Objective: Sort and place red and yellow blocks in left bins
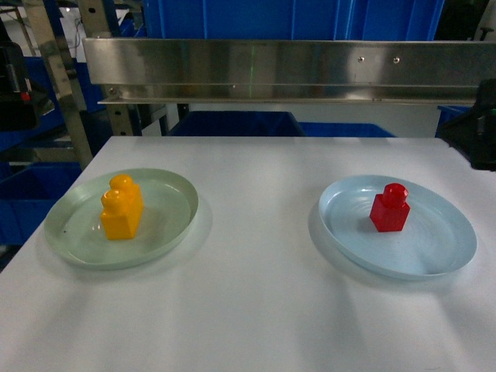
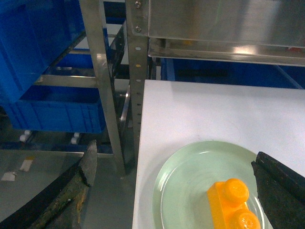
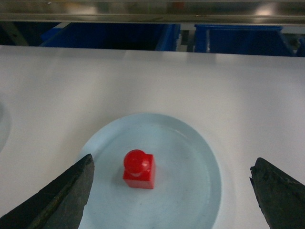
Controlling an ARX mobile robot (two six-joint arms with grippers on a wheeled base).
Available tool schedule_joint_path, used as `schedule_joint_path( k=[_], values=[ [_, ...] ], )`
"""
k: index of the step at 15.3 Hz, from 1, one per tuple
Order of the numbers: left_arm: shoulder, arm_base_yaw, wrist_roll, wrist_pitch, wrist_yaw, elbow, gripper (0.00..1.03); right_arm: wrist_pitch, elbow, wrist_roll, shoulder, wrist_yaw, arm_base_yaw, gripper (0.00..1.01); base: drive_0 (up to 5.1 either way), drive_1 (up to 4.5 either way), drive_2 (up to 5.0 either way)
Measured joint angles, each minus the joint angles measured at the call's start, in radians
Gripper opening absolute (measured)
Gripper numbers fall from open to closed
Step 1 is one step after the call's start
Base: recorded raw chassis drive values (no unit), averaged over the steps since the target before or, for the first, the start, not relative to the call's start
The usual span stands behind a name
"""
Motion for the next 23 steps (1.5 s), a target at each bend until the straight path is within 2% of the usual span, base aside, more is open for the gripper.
schedule_joint_path(
  k=[2, 3, 4, 5, 6, 8, 10, 14, 18, 19, 23],
  values=[
    [0.000, 0.000, 0.000, 0.000, 0.000, 0.000, 0.98, -0.039, 0.051, -0.005, 0.075, -0.021, 0.029, 0.98, 0.0, 0.00, 0.0],
    [0.000, 0.001, 0.000, 0.000, 0.000, 0.000, 0.98, -0.073, 0.097, -0.034, 0.132, -0.034, 0.046, 0.98, 0.0, 0.00, 0.0],
    [0.000, 0.001, 0.000, 0.000, 0.000, 0.000, 0.98, -0.112, 0.132, -0.047, 0.161, -0.053, 0.046, 0.98, 0.0, 0.00, 0.0],
    [0.000, 0.001, 0.000, 0.000, 0.000, 0.000, 0.98, -0.170, 0.229, -0.067, 0.227, -0.048, 0.044, 0.98, 0.0, 0.00, 0.0],
    [0.000, 0.001, 0.000, 0.000, 0.000, 0.000, 0.98, -0.175, 0.271, -0.073, 0.265, -0.048, 0.044, 0.98, 0.0, 0.00, 0.0],
    [0.000, 0.001, 0.000, 0.000, 0.000, 0.000, 0.98, -0.222, 0.345, -0.070, 0.352, -0.064, 0.045, 0.98, 0.0, 0.00, 0.0],
    [0.000, 0.001, 0.000, 0.000, -0.001, 0.000, 0.98, -0.272, 0.386, -0.044, 0.425, -0.106, 0.052, 0.98, 0.0, 0.00, 0.0],
    [0.000, 0.001, 0.000, 0.000, 0.000, 0.000, 0.98, -0.269, 0.414, -0.041, 0.465, -0.099, 0.053, 0.98, 0.0, 0.00, 0.0],
    [0.000, 0.001, 0.000, 0.000, 0.000, 0.000, 0.98, -0.274, 0.426, -0.052, 0.519, -0.091, 0.053, 0.98, 0.0, 0.00, 0.0],
    [0.000, 0.001, 0.000, 0.000, 0.000, 0.000, 0.98, -0.274, 0.426, -0.052, 0.519, -0.091, 0.053, 0.93, 0.0, 0.00, 0.0],
    [0.000, 0.001, 0.000, 0.000, 0.000, 0.000, 0.98, -0.258, 0.417, -0.052, 0.520, -0.085, 0.050, 0.48, 0.0, 0.00, 0.0]
  ],
)
